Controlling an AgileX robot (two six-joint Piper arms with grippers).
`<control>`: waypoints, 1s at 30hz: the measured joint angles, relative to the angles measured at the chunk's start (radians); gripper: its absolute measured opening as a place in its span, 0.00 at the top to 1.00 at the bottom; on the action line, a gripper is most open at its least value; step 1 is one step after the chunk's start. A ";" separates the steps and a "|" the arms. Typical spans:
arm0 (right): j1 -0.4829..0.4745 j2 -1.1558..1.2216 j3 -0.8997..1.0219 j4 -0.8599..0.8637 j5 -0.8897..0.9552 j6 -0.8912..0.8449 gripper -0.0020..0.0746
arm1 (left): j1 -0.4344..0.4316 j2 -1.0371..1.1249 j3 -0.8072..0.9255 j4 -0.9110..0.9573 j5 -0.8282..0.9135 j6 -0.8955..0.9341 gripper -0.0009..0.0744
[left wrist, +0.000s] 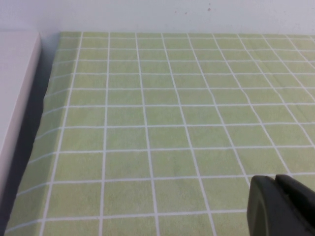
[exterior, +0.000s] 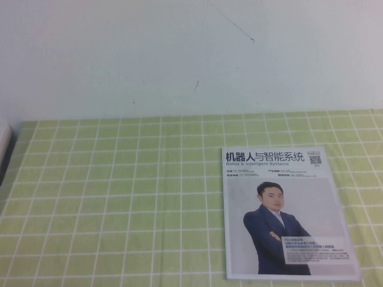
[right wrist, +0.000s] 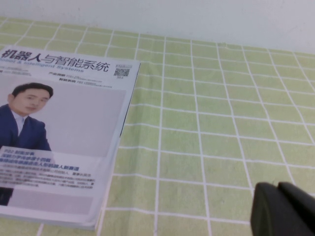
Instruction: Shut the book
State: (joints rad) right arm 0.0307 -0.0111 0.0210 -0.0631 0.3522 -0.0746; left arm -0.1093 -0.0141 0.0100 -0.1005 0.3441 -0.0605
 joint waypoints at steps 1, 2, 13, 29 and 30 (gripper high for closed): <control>0.000 0.000 0.000 0.000 0.000 0.000 0.98 | 0.005 0.000 0.000 0.000 0.000 0.000 0.99; 0.000 0.000 0.000 0.000 0.000 0.000 0.98 | 0.015 0.000 0.000 0.000 0.000 0.000 0.99; 0.000 0.000 0.000 0.000 0.000 0.000 0.98 | 0.143 0.000 0.000 0.000 0.000 0.000 0.99; 0.000 0.000 0.000 0.000 0.000 0.000 0.98 | 0.145 0.000 0.000 0.000 0.000 0.000 0.99; 0.000 0.000 0.000 0.000 0.000 0.000 0.98 | 0.145 0.000 0.000 0.000 0.000 0.000 0.99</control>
State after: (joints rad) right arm 0.0307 -0.0111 0.0210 -0.0631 0.3522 -0.0746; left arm 0.0358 -0.0141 0.0100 -0.1005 0.3441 -0.0605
